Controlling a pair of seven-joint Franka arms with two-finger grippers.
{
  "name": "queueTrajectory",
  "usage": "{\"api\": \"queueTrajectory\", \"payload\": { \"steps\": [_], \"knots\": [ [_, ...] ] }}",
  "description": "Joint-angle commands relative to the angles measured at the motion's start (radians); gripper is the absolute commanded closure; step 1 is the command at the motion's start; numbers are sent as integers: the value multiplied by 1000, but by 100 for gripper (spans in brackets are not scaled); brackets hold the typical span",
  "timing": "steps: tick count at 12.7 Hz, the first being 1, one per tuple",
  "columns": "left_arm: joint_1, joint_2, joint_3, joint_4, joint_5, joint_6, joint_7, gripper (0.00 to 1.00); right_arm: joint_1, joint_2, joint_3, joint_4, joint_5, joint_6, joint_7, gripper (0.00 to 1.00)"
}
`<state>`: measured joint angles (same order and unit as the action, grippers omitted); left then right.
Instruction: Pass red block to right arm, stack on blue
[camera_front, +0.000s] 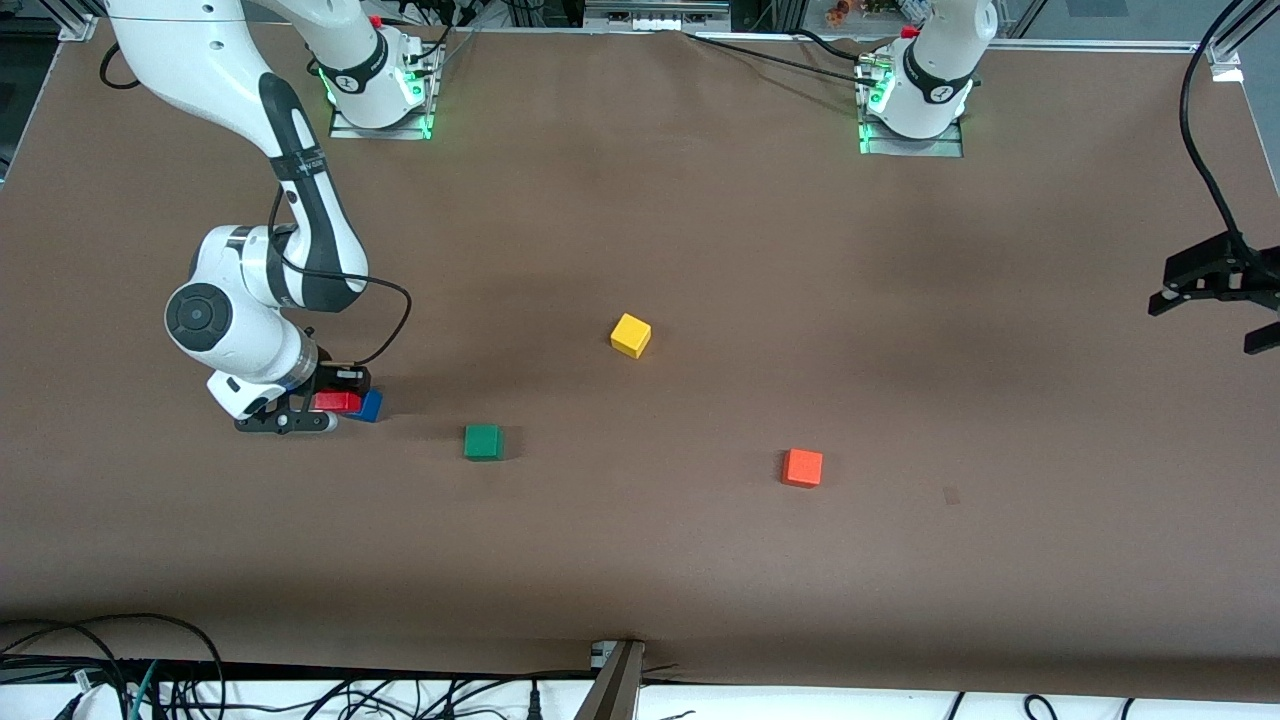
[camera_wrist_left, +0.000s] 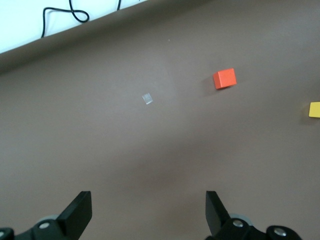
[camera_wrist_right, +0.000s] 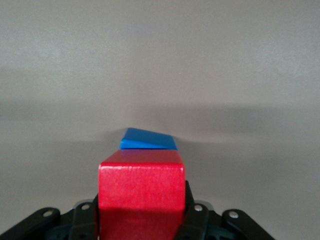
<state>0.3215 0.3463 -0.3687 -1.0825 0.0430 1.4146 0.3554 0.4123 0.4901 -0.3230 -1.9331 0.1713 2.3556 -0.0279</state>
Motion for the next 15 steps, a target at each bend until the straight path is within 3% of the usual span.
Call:
{"api": "queueTrajectory", "payload": {
  "steps": [1,4,6,7,9,11,15],
  "knots": [
    [5,-44,-47,-34,26,-38,-93,0,-4,-39,4,-40,22,27,-35,84],
    [-5,-84,-72,-57,26,-45,-139,0,-4,-30,4,-43,22,59,-37,83],
    [-47,-170,-47,-179,26,-43,-218,0,-6,-28,5,-44,22,60,-47,83],
    [-99,-205,-11,-232,26,-43,-290,0,-6,-28,5,-46,24,60,-47,82],
    [-246,-246,129,-289,28,-34,-363,0,-6,-28,5,-50,24,62,-49,82],
    [-303,-280,224,-353,24,12,-348,0,-7,-22,5,-50,28,65,-49,78],
    [-378,-360,322,-490,26,113,-342,0,-7,-21,5,-53,57,63,-57,72]
  ]
}}
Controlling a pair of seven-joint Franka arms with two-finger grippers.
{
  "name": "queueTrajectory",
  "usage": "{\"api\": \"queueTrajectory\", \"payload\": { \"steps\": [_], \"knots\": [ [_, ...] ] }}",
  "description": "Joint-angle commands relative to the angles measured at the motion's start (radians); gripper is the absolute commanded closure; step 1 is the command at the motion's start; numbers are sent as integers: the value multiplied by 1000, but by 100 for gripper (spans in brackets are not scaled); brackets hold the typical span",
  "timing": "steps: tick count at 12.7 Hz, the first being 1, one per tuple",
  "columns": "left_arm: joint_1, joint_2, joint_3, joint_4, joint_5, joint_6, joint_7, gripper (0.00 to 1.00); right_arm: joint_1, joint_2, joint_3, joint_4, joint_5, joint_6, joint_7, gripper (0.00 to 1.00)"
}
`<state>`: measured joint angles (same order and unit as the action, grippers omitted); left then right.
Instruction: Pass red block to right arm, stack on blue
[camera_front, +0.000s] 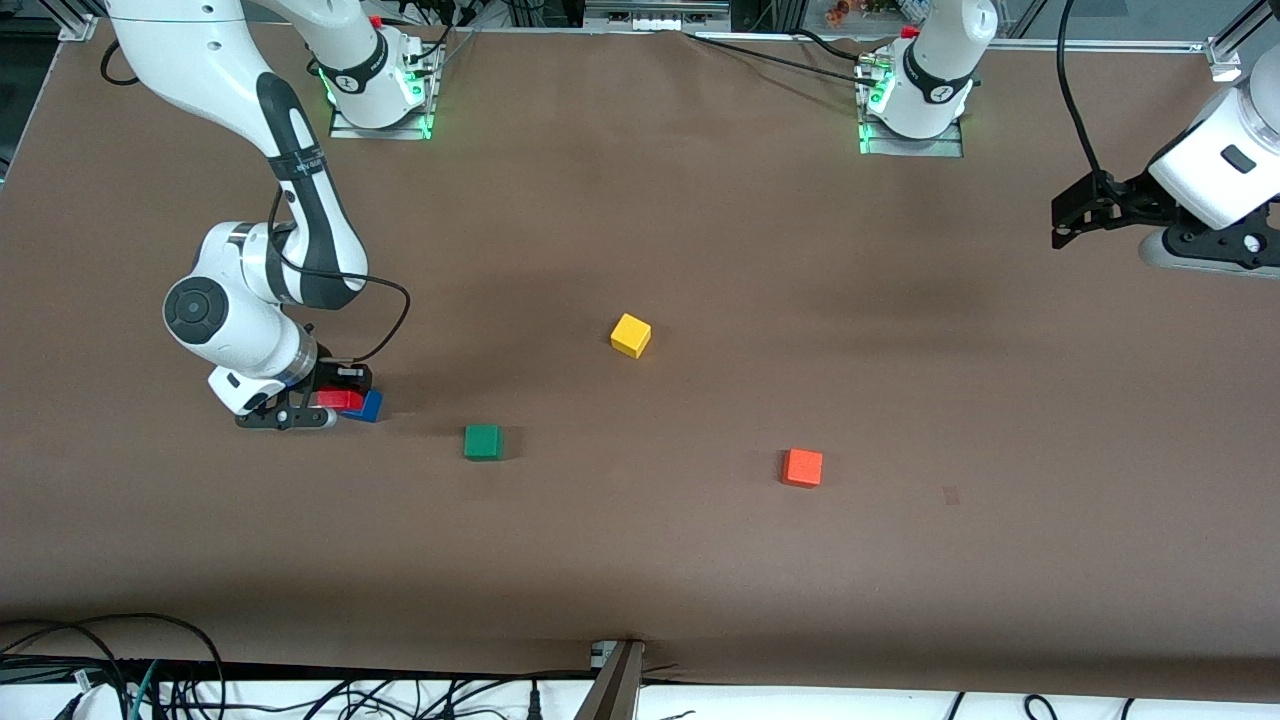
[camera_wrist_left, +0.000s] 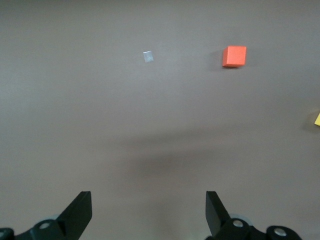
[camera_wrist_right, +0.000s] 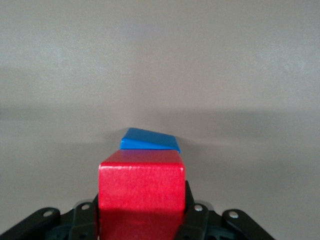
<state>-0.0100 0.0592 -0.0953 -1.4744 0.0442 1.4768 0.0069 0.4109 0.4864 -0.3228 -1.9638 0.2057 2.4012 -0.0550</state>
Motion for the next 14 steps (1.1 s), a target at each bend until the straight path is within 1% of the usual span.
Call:
{"api": "queueTrajectory", "payload": {
  "steps": [1,2,3,6,9,10,12,14],
  "knots": [
    [-47,-71,52,-98,25,53,37,0,-6,-17,5,-23,23,18,-29,57],
    [-47,-68,60,-95,23,54,77,0,-6,-17,5,-21,23,19,-29,7],
    [-47,-67,71,-93,23,57,90,0,-6,-17,5,-21,23,21,-29,1],
    [-45,-61,66,-78,22,56,90,0,-6,-17,4,-21,21,16,-31,1],
    [-45,-61,60,-77,22,54,90,0,-6,-58,4,-9,20,-25,-52,1],
    [-45,-61,60,-76,22,56,90,0,-6,-77,2,3,18,-58,-54,1],
    [-47,-58,59,-60,17,57,90,0,-4,-110,-8,38,17,-189,-71,1],
    [-35,-55,60,-60,-10,57,90,0,-4,-141,-25,103,-11,-313,-83,1]
  ]
}}
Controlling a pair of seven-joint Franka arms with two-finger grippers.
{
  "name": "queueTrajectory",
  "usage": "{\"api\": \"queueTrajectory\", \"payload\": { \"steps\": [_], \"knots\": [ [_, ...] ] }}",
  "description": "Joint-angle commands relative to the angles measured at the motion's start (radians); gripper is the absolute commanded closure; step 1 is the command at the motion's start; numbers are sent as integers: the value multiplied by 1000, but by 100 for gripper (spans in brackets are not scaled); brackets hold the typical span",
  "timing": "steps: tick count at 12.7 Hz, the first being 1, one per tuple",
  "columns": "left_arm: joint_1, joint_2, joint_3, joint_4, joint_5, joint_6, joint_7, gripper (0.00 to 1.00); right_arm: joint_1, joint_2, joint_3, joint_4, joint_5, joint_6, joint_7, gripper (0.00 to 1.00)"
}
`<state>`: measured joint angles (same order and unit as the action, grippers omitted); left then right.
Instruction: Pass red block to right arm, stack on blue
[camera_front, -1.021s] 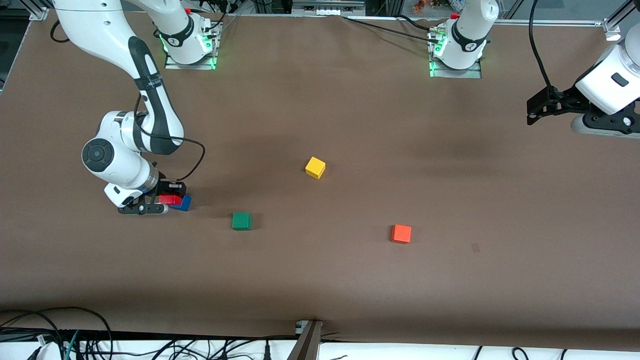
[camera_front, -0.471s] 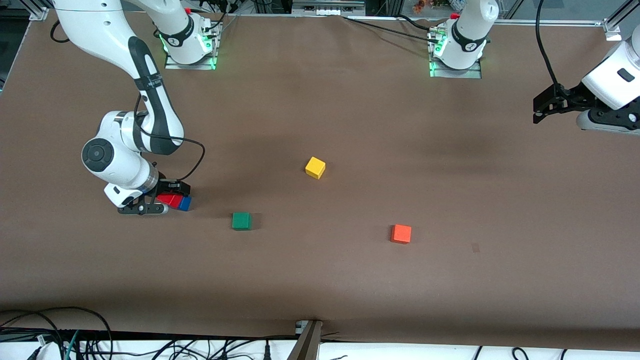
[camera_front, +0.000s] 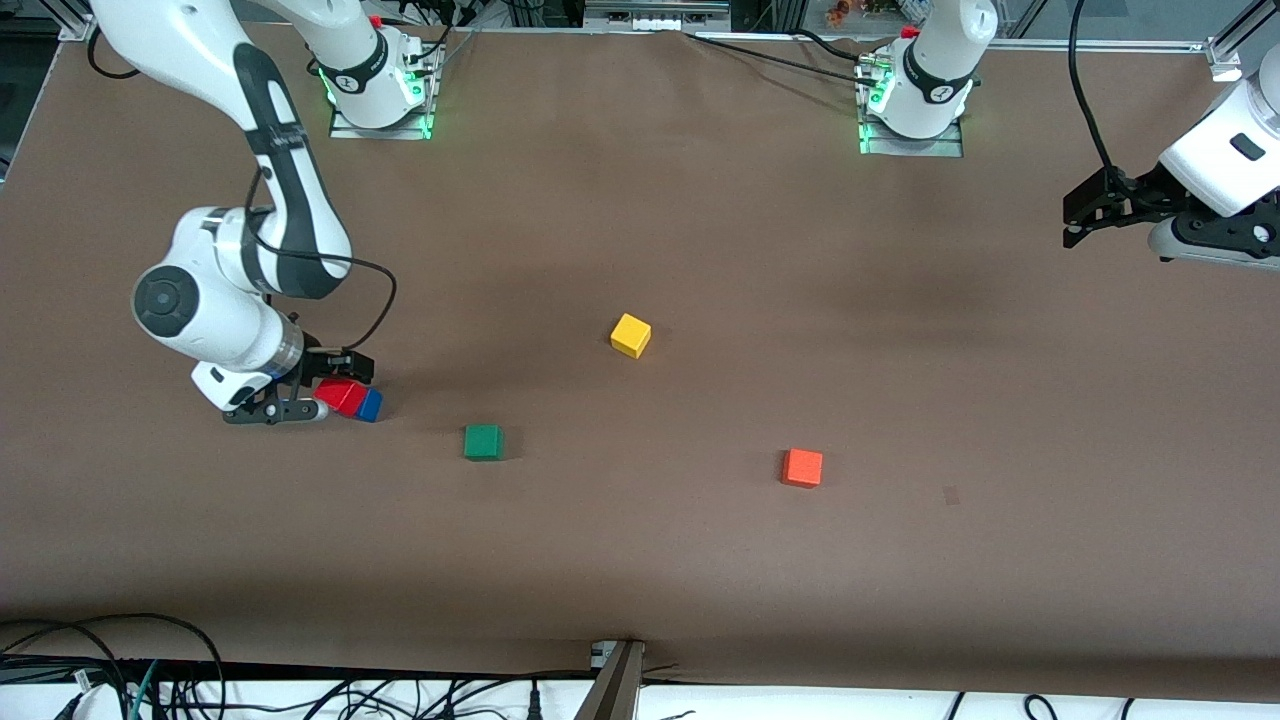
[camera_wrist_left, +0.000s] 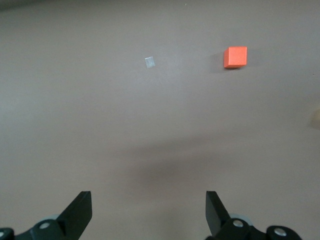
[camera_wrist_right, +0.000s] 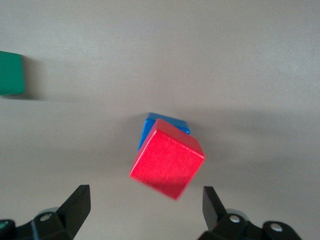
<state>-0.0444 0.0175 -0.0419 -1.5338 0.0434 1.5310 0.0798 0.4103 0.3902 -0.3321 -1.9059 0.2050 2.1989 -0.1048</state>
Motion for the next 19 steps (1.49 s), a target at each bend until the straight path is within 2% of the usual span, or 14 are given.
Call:
{"api": "queueTrajectory", "payload": {
  "steps": [1,3,7,12,13,15,16,17,19],
  "knots": [
    [1,-13,10,0,-10,3,17,0,-2,-71,-27,82,-60,-186,-55,1],
    [1,-13,8,0,-13,3,18,0,-2,-109,-30,180,-154,-340,-61,1],
    [1,-11,8,0,-14,3,17,0,4,-109,-25,430,-211,-646,-61,0],
    [3,-10,11,0,-14,1,17,0,4,-111,-30,664,-211,-928,-65,0],
    [3,-7,11,0,-14,1,17,0,-1,-111,-34,703,-210,-968,-59,0],
    [3,-7,11,0,-14,1,17,0,-36,-119,-41,709,-202,-967,-47,0],
    [3,-7,11,0,-14,1,17,0,-76,-164,-15,661,-199,-929,-62,0],
    [1,-7,10,0,-14,1,17,0,-141,-206,49,596,-203,-891,-55,0],
    [1,-7,7,1,-14,1,17,0,-301,-240,193,567,-205,-852,-58,0]
  ]
}}
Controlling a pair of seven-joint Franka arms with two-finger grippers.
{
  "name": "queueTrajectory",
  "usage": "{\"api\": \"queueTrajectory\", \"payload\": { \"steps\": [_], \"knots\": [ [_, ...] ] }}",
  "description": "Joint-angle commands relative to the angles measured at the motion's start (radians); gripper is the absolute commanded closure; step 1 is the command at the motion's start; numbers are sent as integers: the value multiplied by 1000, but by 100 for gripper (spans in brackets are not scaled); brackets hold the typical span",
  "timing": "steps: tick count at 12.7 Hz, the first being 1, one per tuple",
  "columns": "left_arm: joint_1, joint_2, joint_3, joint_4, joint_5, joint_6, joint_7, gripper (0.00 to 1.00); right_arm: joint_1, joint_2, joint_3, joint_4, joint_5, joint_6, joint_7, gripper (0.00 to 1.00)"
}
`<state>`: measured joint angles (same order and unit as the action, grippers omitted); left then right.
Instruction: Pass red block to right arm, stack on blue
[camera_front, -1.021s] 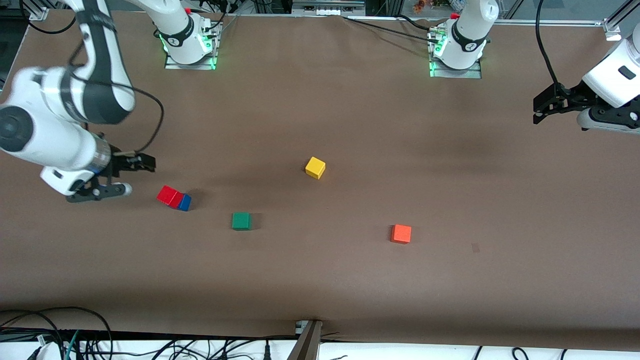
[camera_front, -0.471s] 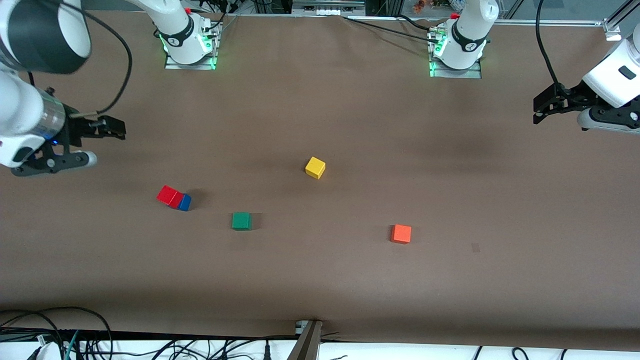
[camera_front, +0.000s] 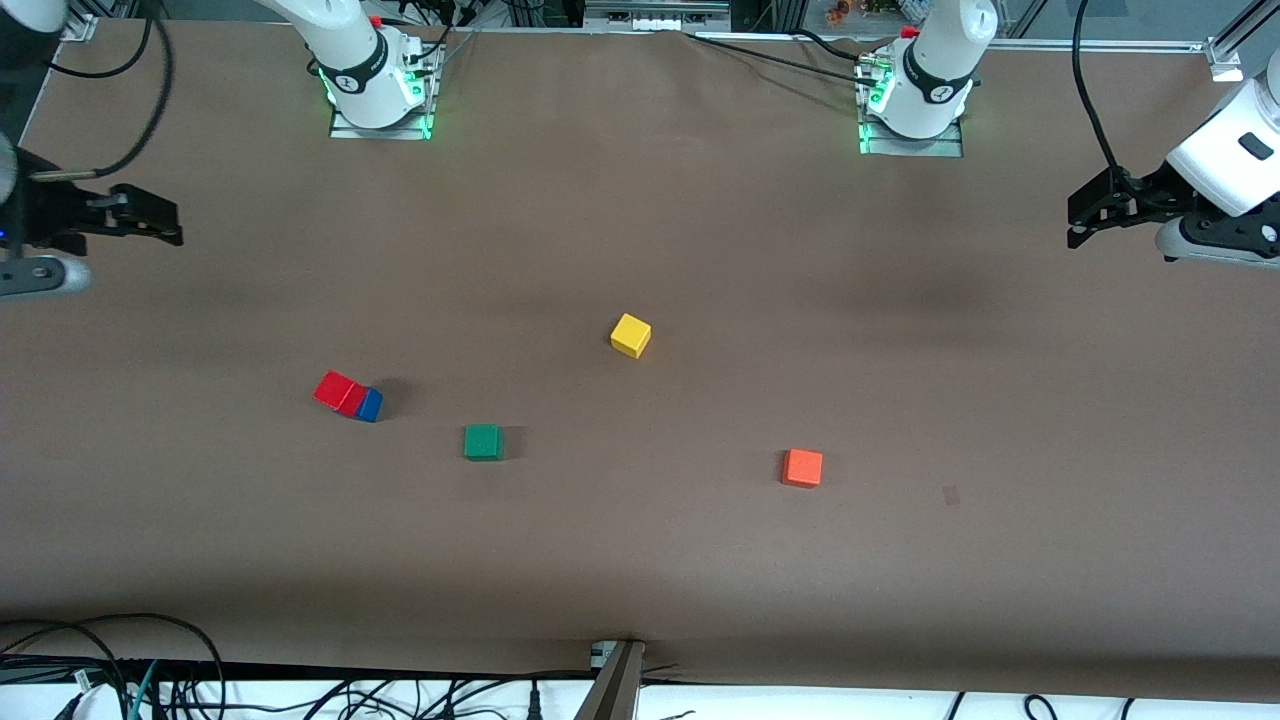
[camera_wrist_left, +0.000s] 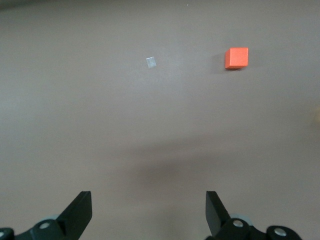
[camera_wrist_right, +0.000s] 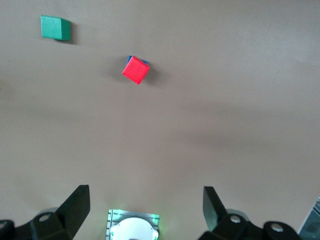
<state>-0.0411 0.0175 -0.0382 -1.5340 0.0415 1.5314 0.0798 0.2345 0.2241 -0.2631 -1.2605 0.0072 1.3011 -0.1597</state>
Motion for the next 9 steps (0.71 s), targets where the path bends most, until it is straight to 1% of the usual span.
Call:
{"api": "queueTrajectory", "payload": {
  "steps": [1,2,3,4,5,7,8,9],
  "knots": [
    [-3,-7,3,2,-12,1,17,0,-151,-115,148,-150,-9,82,3,0],
    [-6,-2,3,3,-12,3,15,0,-167,-202,165,-271,-12,119,20,0],
    [-8,-1,3,3,-11,4,17,0,-194,-272,180,-390,-7,209,50,0],
    [-10,-1,3,3,-12,3,17,0,-216,-281,186,-420,-6,234,60,0],
    [-10,-2,3,3,-12,1,17,0,-239,-272,199,-427,-4,242,60,0],
    [-11,-4,3,2,-11,-10,18,0,-285,-275,287,-428,-15,247,60,0],
    [-7,-5,3,3,-11,-17,18,0,-302,-273,304,-428,-15,247,66,0],
    [-6,-5,3,3,-11,-22,18,0,-300,-270,308,-424,-15,247,66,0]
  ]
}}
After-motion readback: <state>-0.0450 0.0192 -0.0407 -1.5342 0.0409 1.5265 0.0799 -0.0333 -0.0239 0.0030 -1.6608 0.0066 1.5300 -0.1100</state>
